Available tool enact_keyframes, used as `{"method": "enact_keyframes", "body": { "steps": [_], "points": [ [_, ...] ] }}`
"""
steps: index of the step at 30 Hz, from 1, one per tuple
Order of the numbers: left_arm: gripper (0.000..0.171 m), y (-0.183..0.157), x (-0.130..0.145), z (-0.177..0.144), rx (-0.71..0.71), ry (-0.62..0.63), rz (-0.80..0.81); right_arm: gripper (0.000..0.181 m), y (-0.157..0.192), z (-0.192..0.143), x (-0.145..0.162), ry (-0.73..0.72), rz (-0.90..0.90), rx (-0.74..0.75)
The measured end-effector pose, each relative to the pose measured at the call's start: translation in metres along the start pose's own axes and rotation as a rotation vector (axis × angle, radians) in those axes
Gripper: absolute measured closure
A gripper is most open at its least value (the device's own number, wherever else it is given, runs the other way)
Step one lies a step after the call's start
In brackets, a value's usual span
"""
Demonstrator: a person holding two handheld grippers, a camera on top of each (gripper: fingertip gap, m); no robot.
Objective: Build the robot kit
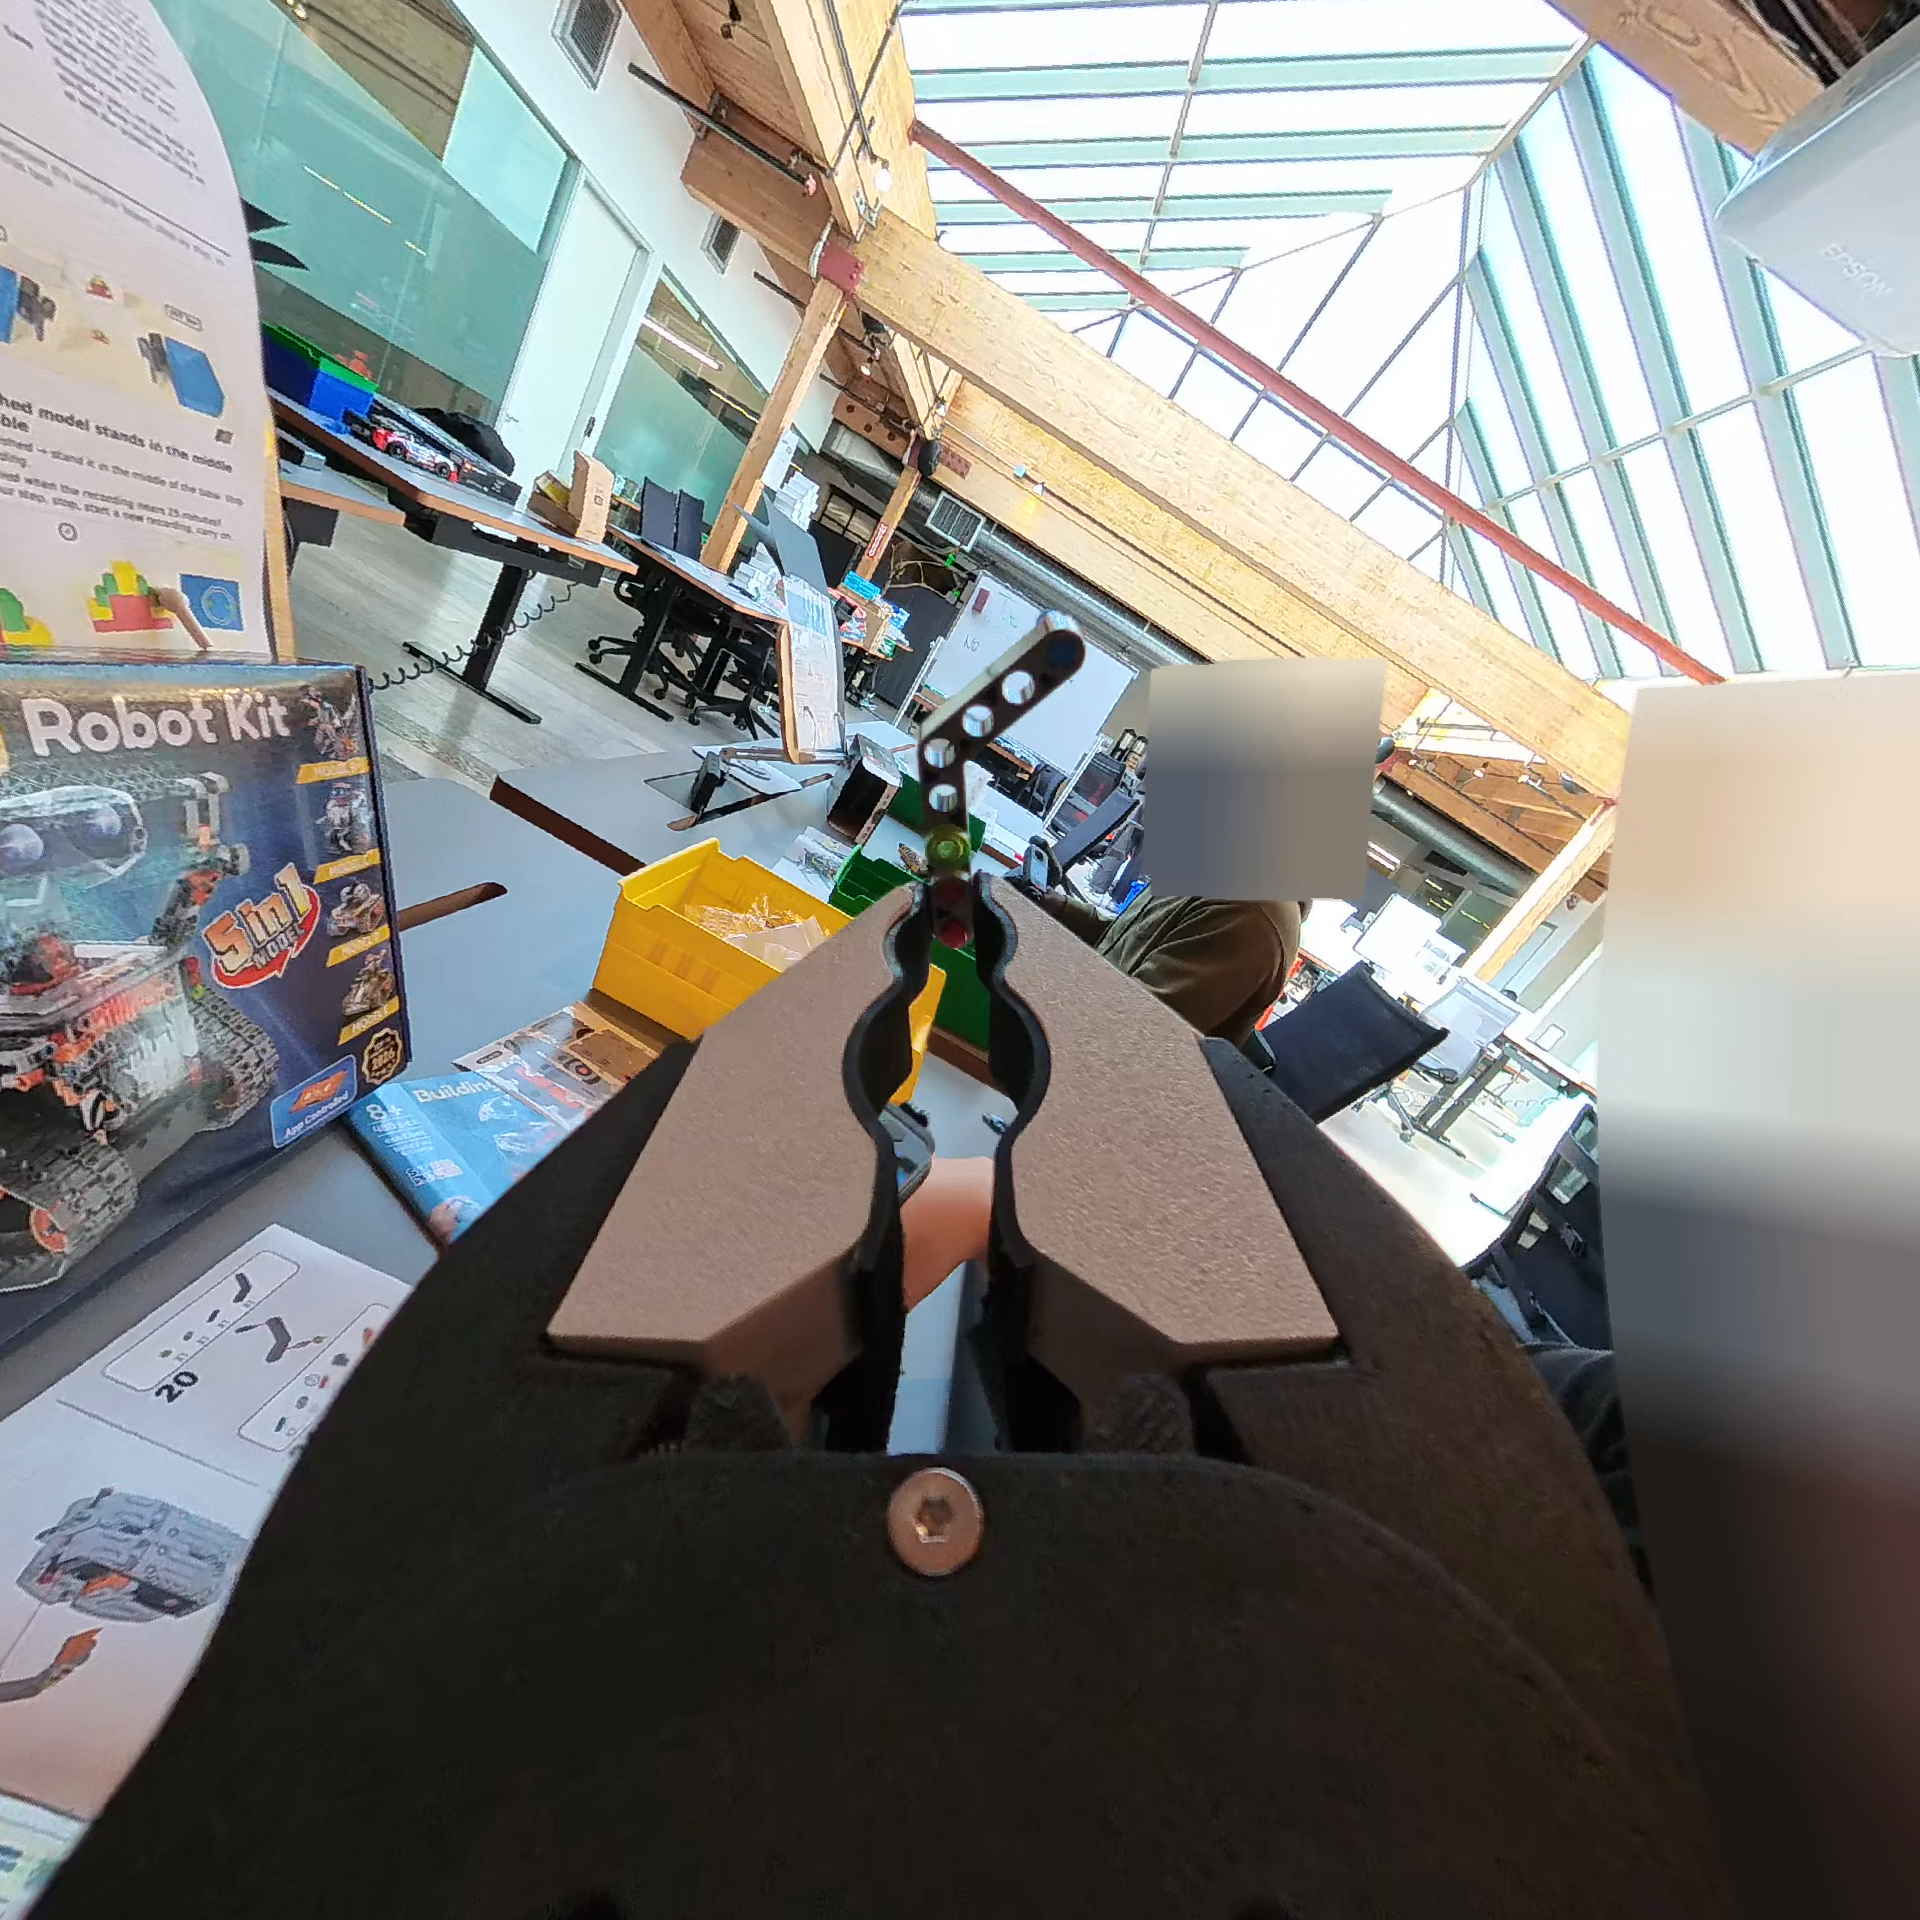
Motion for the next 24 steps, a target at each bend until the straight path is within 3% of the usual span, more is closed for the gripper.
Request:
{"method": "enact_keyframes", "body": {
  "steps": [3, 6, 12, 16, 19, 24],
  "points": [
    [0.166, -0.003, 0.000, -0.001, -0.008, 0.006, 0.016, 0.175, -0.004, -0.010, 0.001, -0.150, 0.028, 0.014],
    [0.166, -0.006, 0.000, 0.000, -0.013, 0.016, 0.040, 0.175, -0.012, -0.019, 0.007, -0.395, 0.098, -0.029],
    [0.166, -0.001, 0.008, 0.011, -0.018, 0.070, 0.026, 0.175, -0.043, -0.033, 0.005, -0.902, 0.307, -0.236],
    [0.167, 0.005, 0.023, 0.029, -0.013, 0.120, 0.012, 0.175, -0.062, -0.032, -0.001, -1.075, 0.359, -0.377],
    [0.166, 0.013, 0.041, 0.049, 0.057, 0.184, -0.025, 0.175, -0.066, -0.026, 0.005, -1.079, 0.403, -0.446],
    [0.166, 0.026, 0.083, 0.063, 0.016, 0.275, 0.034, 0.175, -0.067, -0.037, 0.024, -1.127, 0.472, -0.413]
  ]
}}
Point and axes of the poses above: each gripper's, where its closed fingertips meet, z out along the fingers, x out of its underside, y = z × x across the jaws, the point moved 10 cm from there along -z, back along the fingers, and after that the axes turned 8 degrees about -y, right-handed, at the moved point
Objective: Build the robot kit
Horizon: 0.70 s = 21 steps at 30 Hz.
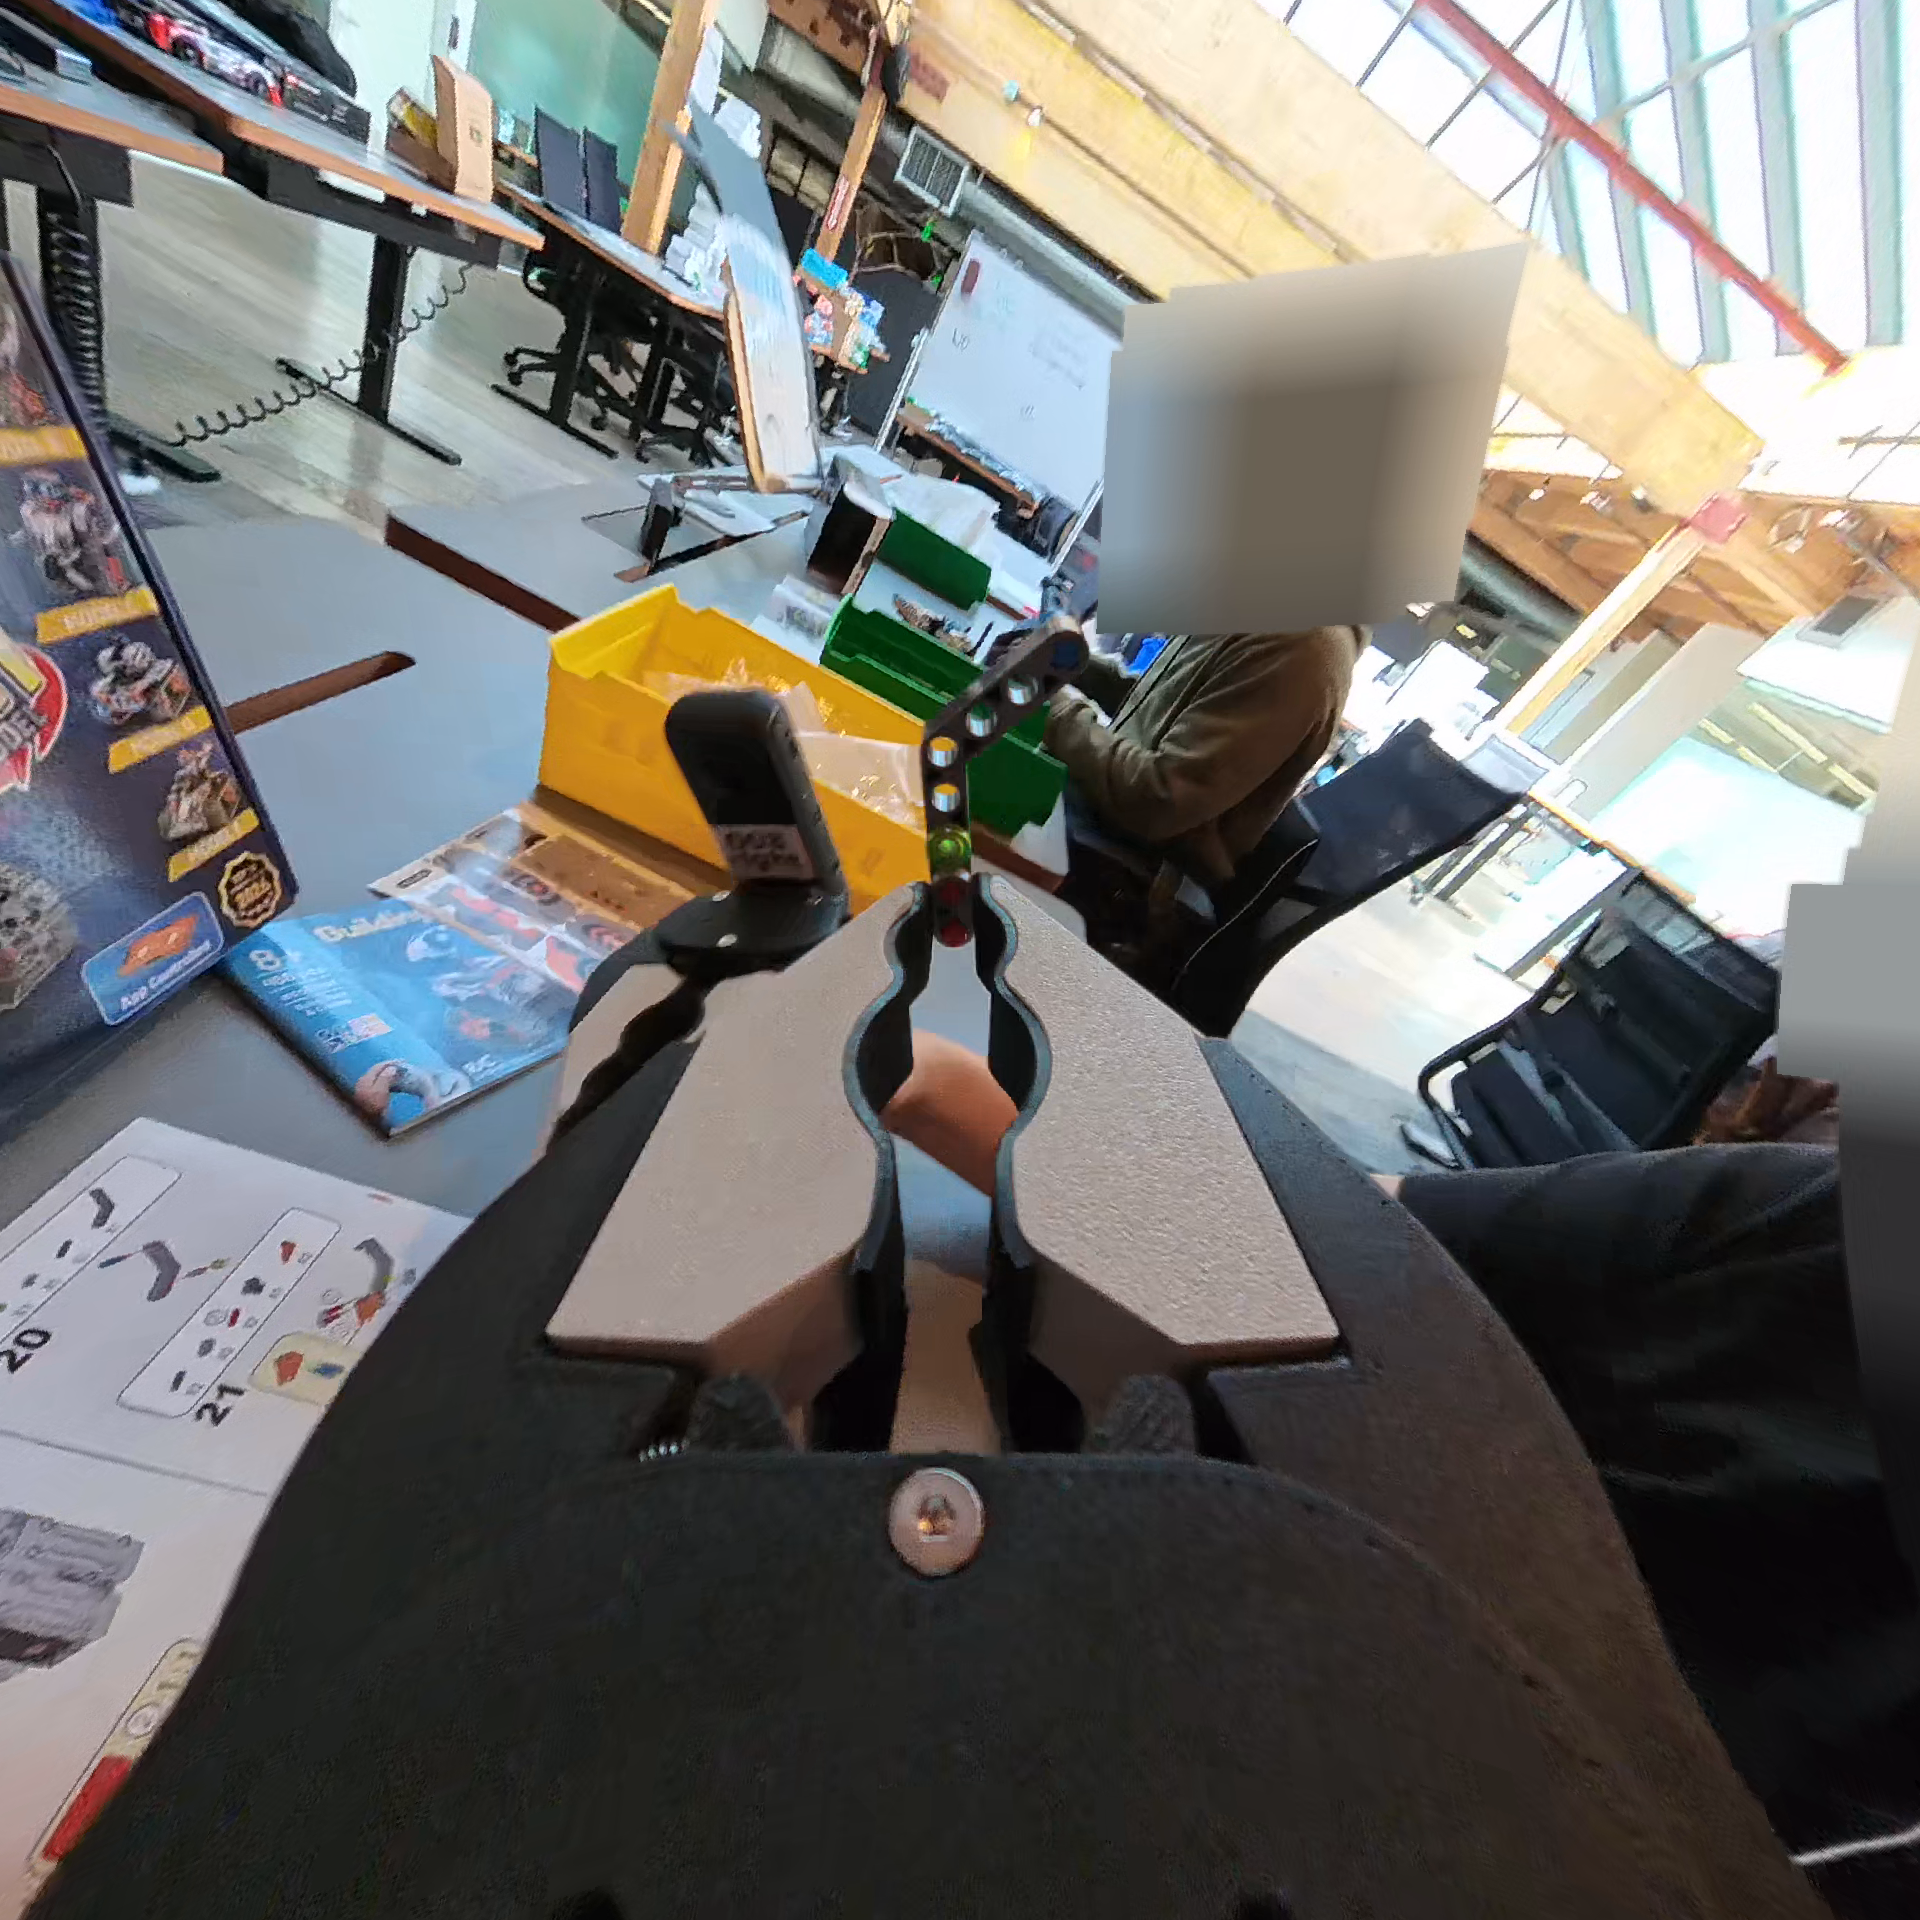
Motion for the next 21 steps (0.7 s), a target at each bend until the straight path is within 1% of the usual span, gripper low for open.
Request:
{"method": "enact_keyframes", "body": {
  "steps": [2, 4, 6, 10, 12, 14, 16, 19, 21],
  "points": [
    [0.166, 0.009, 0.017, 0.004, -0.055, -0.010, 0.020, 0.175, 0.001, -0.010, -0.005, -0.019, -0.049, 0.040],
    [0.167, 0.020, 0.033, 0.006, -0.078, -0.054, -0.022, 0.175, -0.002, -0.020, -0.007, -0.051, -0.064, 0.066],
    [0.167, 0.030, 0.051, 0.005, -0.092, -0.090, -0.053, 0.175, -0.006, -0.026, -0.002, -0.001, -0.055, 0.063],
    [0.166, 0.044, 0.090, -0.008, -0.224, -0.085, 0.024, 0.175, -0.007, -0.035, 0.014, 0.154, -0.095, 0.083],
    [0.166, 0.042, 0.100, -0.011, -0.264, -0.125, 0.028, 0.175, -0.006, -0.036, 0.011, 0.164, -0.113, 0.085],
    [0.166, 0.036, 0.106, -0.003, -0.236, -0.147, 0.040, 0.175, -0.006, -0.038, 0.007, 0.153, -0.127, 0.089],
    [0.166, 0.028, 0.114, 0.012, -0.231, -0.101, 0.097, 0.175, -0.013, -0.045, 0.006, 0.163, -0.150, 0.137],
    [0.166, 0.009, 0.137, 0.043, -0.127, 0.015, 0.144, 0.175, -0.022, -0.053, 0.003, 0.183, -0.180, 0.210],
    [0.166, 0.000, 0.155, 0.062, -0.067, 0.116, 0.142, 0.175, -0.026, -0.055, 0.000, 0.177, -0.199, 0.234]
  ]
}}
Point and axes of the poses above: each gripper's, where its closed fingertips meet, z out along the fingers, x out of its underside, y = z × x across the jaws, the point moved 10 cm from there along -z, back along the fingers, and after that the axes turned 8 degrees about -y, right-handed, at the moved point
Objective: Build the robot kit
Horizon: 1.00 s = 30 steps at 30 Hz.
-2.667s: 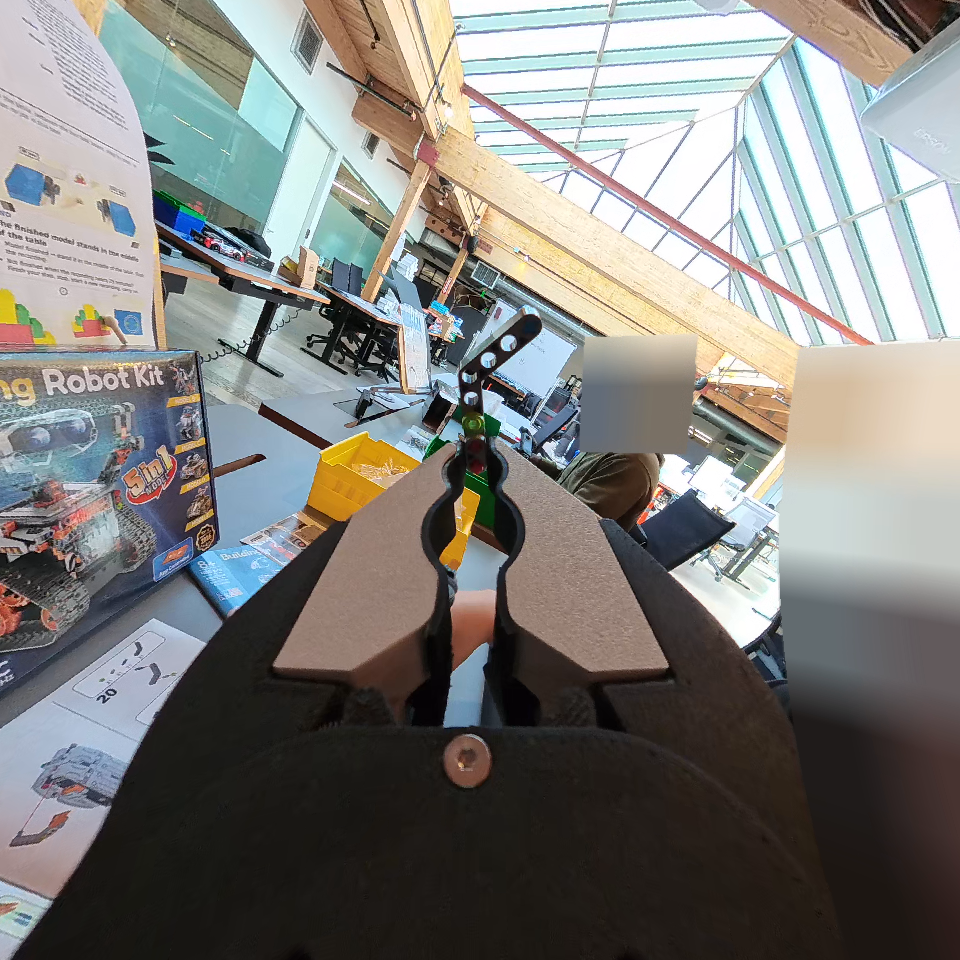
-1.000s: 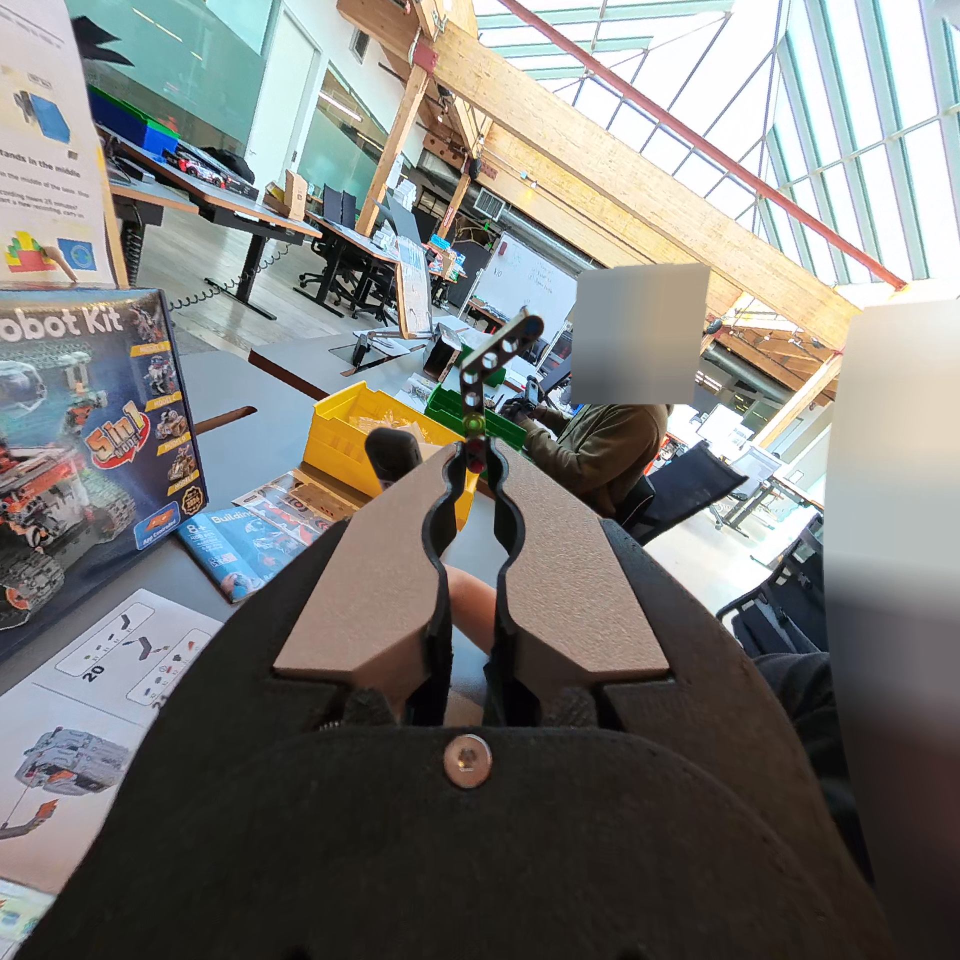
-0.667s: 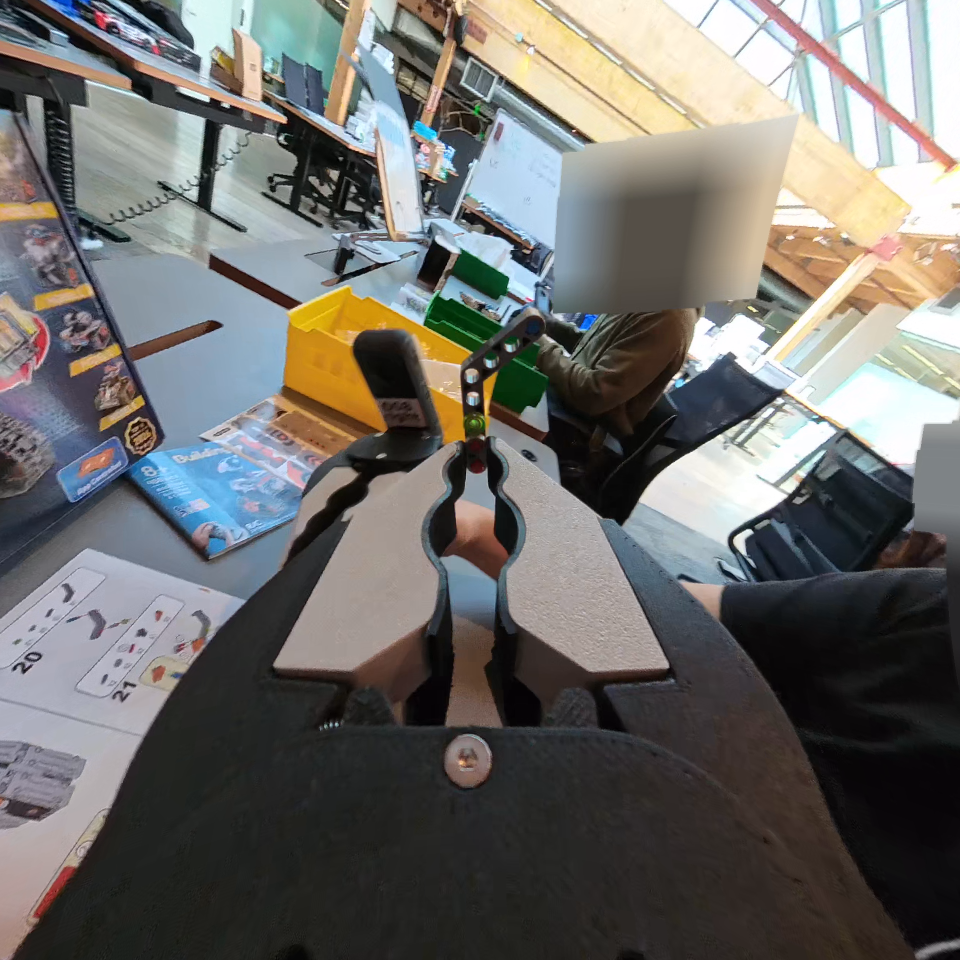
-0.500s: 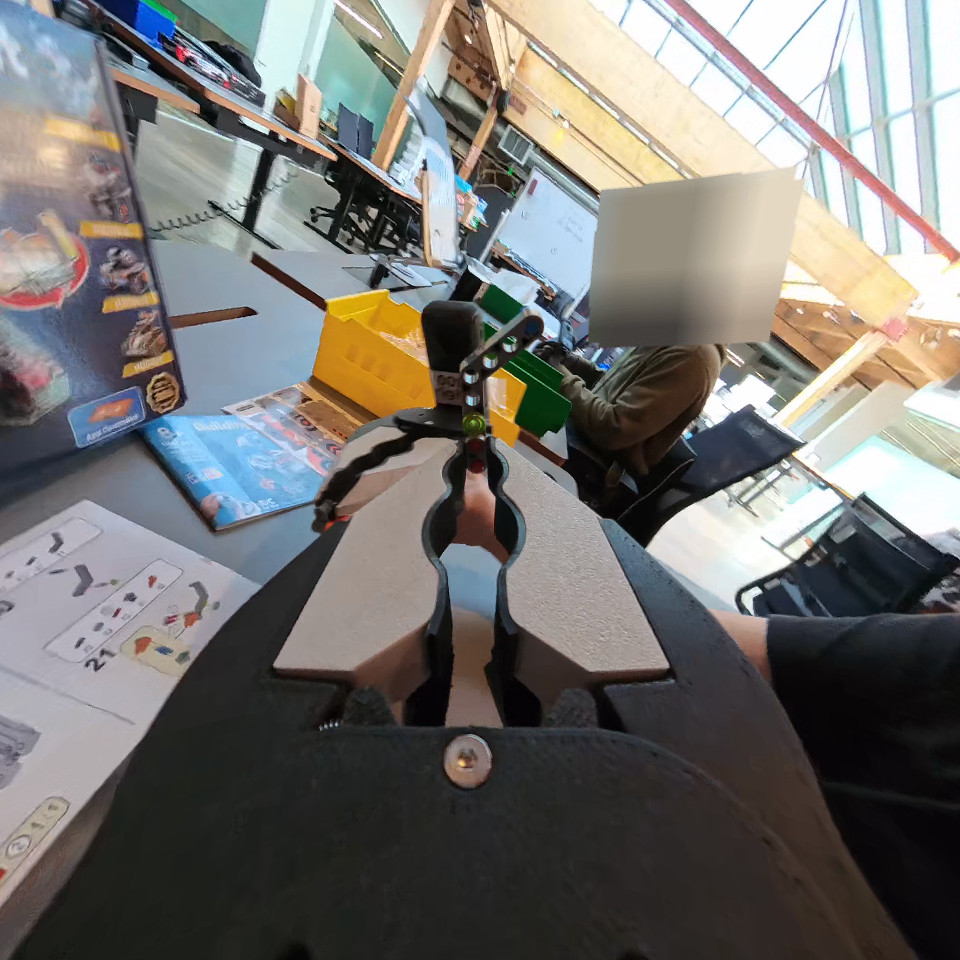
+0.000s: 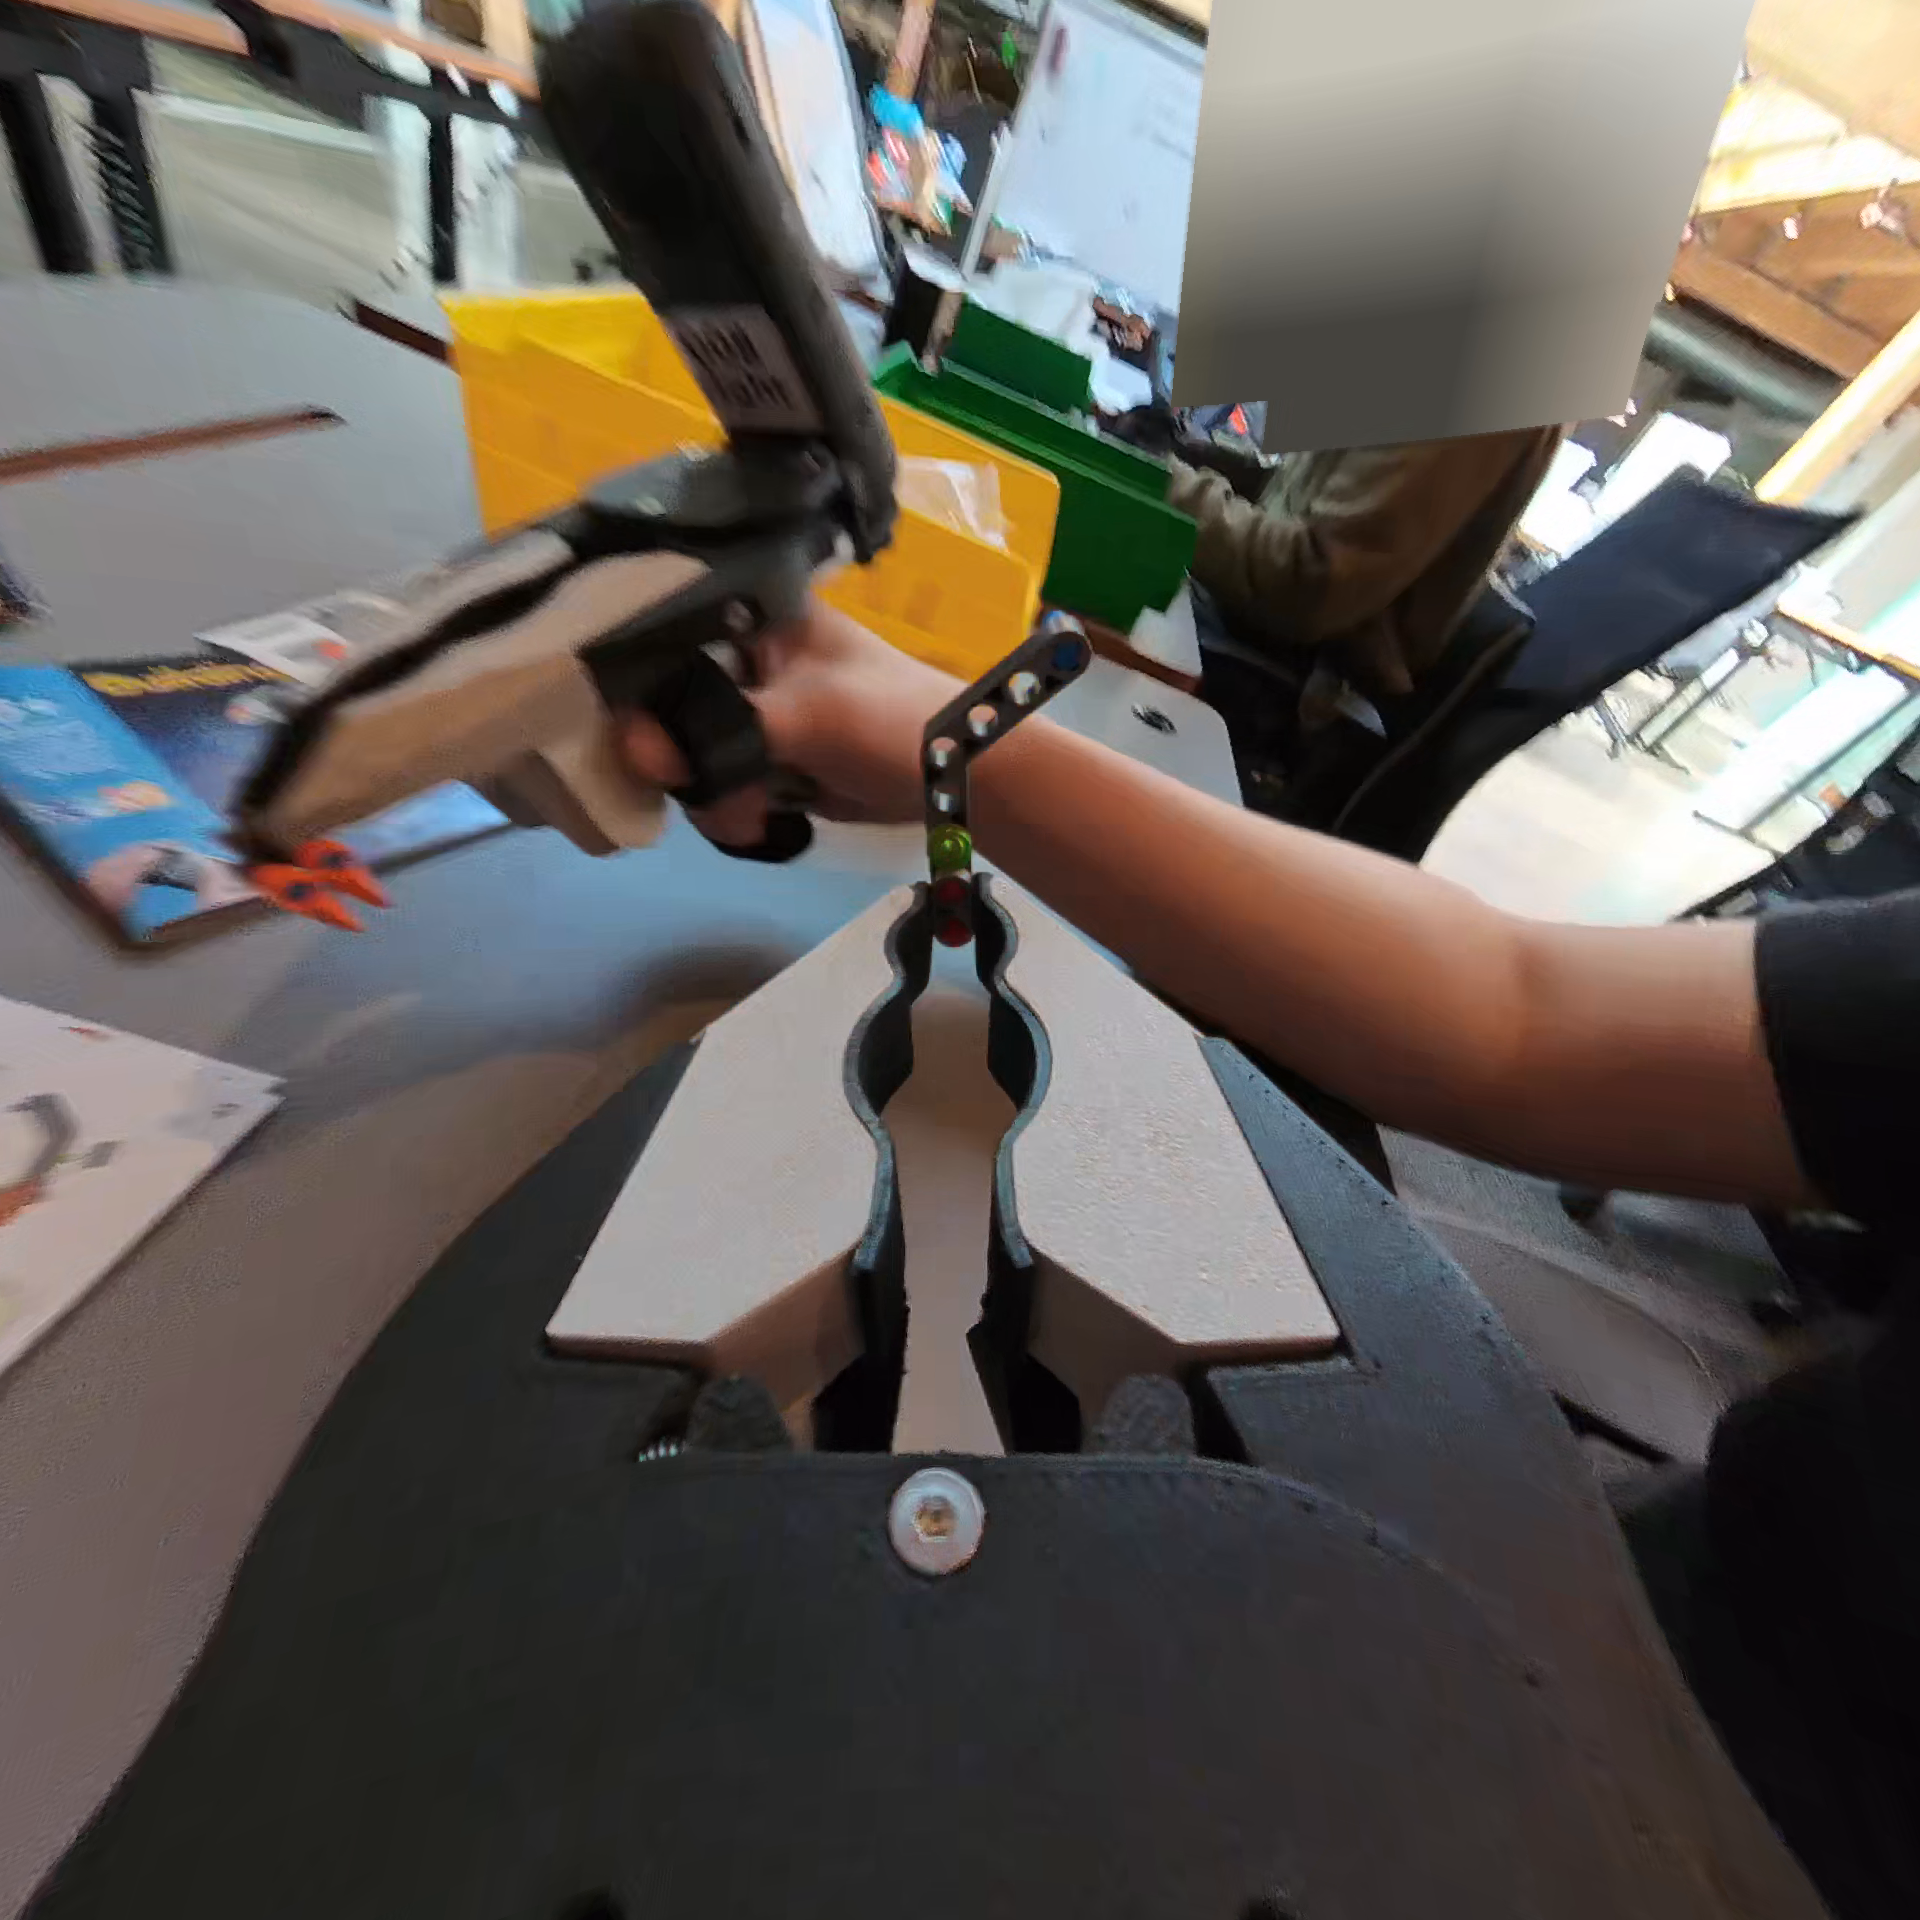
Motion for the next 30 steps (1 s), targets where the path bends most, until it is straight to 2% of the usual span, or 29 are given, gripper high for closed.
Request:
{"method": "enact_keyframes", "body": {
  "steps": [3, 6, 10, 15, 19, 22, 26, 30],
  "points": [
    [0.166, -0.011, 0.021, 0.021, 0.046, 0.194, 0.029, 0.175, -0.001, 0.001, -0.002, -0.005, -0.014, 0.019],
    [0.166, -0.020, 0.027, 0.028, 0.089, 0.249, 0.057, 0.175, 0.001, 0.003, -0.001, 0.018, -0.051, 0.032],
    [0.166, -0.019, 0.026, 0.024, 0.115, 0.223, -0.026, 0.175, 0.000, 0.005, 0.002, 0.003, -0.054, 0.036],
    [0.166, -0.009, 0.013, 0.009, 0.118, 0.176, -0.067, 0.175, 0.000, 0.004, 0.007, -0.089, 0.015, 0.010],
    [0.166, 0.013, -0.012, -0.019, 0.031, 0.073, -0.102, 0.175, 0.003, 0.006, 0.001, -0.177, 0.075, -0.066],
    [0.166, 0.028, -0.018, -0.033, -0.018, 0.011, -0.159, 0.175, 0.002, 0.007, -0.001, -0.196, 0.030, -0.102],
    [0.166, 0.031, -0.012, -0.029, 0.021, -0.010, -0.237, 0.175, -0.005, 0.005, 0.003, -0.113, 0.043, -0.085],
    [0.166, 0.019, -0.001, -0.013, 0.130, 0.018, -0.274, 0.175, -0.005, 0.006, 0.000, -0.124, 0.091, -0.116]
  ]
}}
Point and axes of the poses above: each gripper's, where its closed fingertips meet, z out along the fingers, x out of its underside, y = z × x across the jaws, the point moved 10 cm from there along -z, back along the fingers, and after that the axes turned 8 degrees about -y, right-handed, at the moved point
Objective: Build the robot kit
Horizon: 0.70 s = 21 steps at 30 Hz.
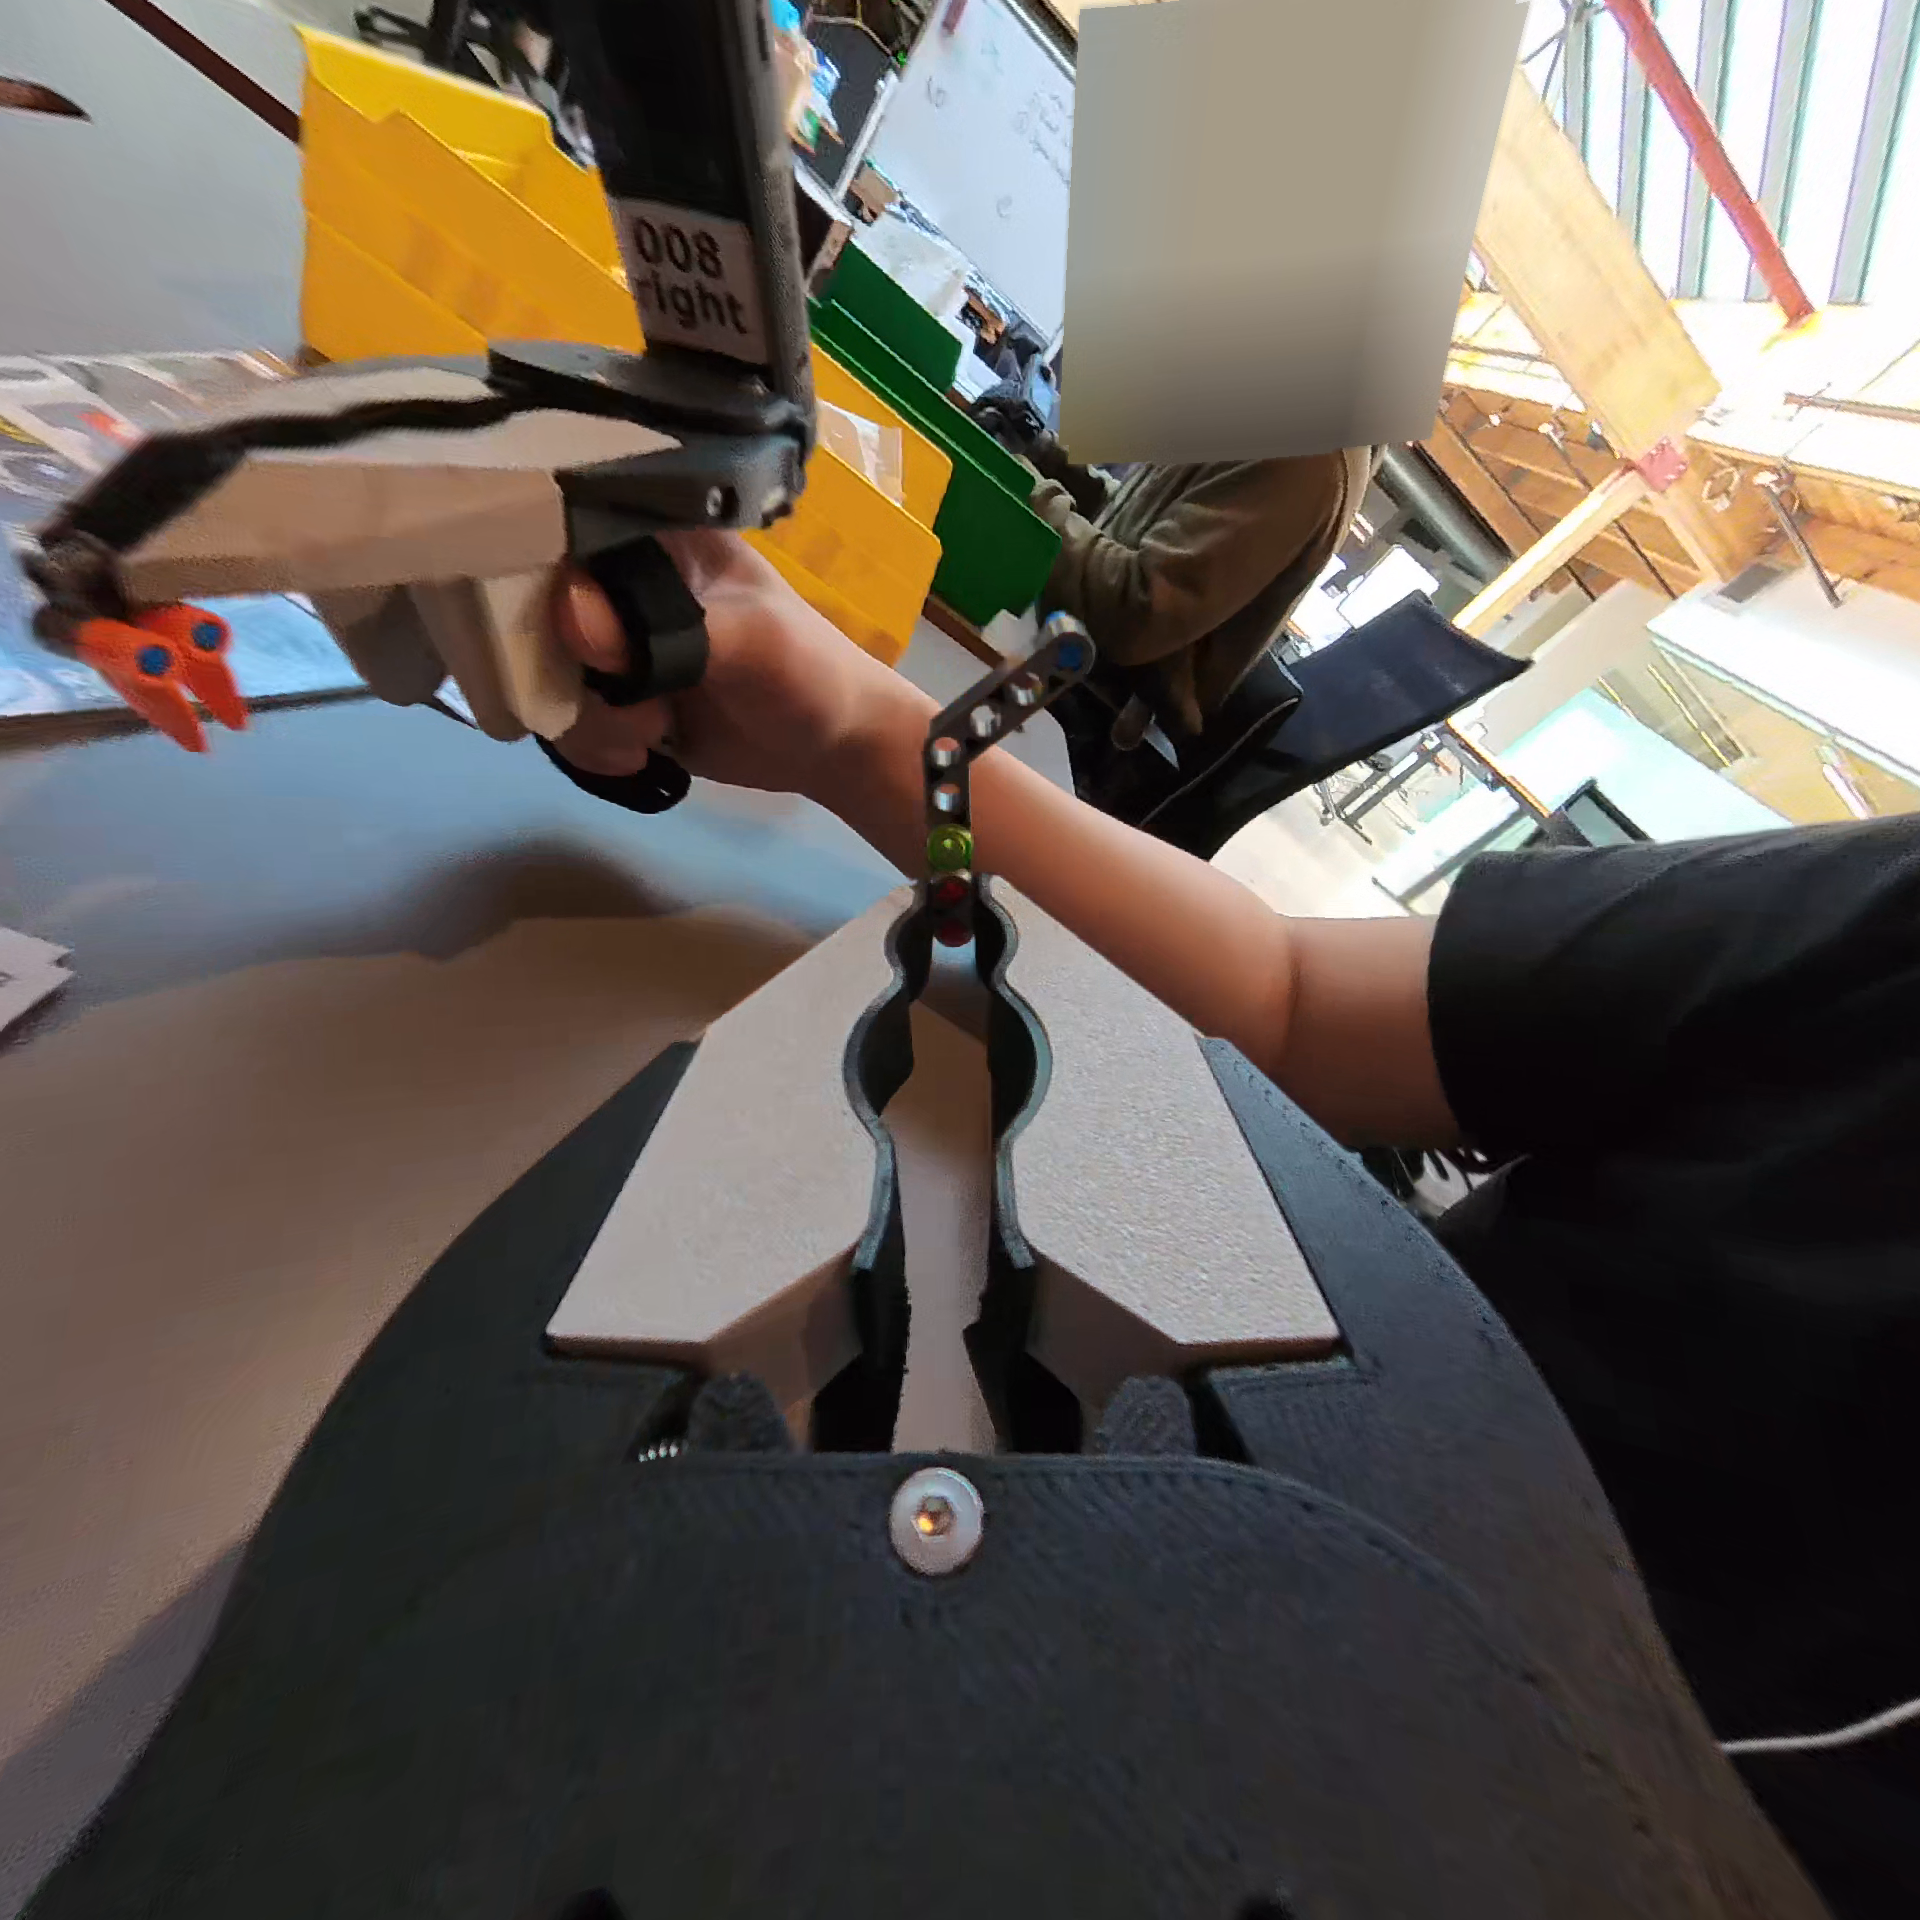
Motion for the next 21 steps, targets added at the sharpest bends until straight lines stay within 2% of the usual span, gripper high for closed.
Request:
{"method": "enact_keyframes", "body": {
  "steps": [3, 7, 12, 15, 21],
  "points": [
    [0.166, -0.007, 0.007, 0.010, 0.038, 0.035, 0.011, 0.174, 0.001, -0.001, 0.000, -0.020, 0.025, -0.021],
    [0.166, -0.003, 0.005, 0.008, 0.051, -0.001, -0.020, 0.174, -0.004, -0.002, 0.005, 0.001, 0.066, -0.019],
    [0.166, 0.017, -0.010, -0.017, -0.022, -0.097, -0.062, 0.174, 0.001, 0.002, 0.007, -0.006, 0.135, -0.112],
    [0.166, 0.031, -0.018, -0.034, -0.073, -0.154, -0.093, 0.174, 0.001, 0.005, 0.006, 0.001, 0.164, -0.098],
    [0.166, 0.048, -0.027, -0.057, -0.104, -0.243, -0.159, 0.175, 0.010, 0.008, 0.006, -0.110, 0.456, -0.281]
  ]
}}
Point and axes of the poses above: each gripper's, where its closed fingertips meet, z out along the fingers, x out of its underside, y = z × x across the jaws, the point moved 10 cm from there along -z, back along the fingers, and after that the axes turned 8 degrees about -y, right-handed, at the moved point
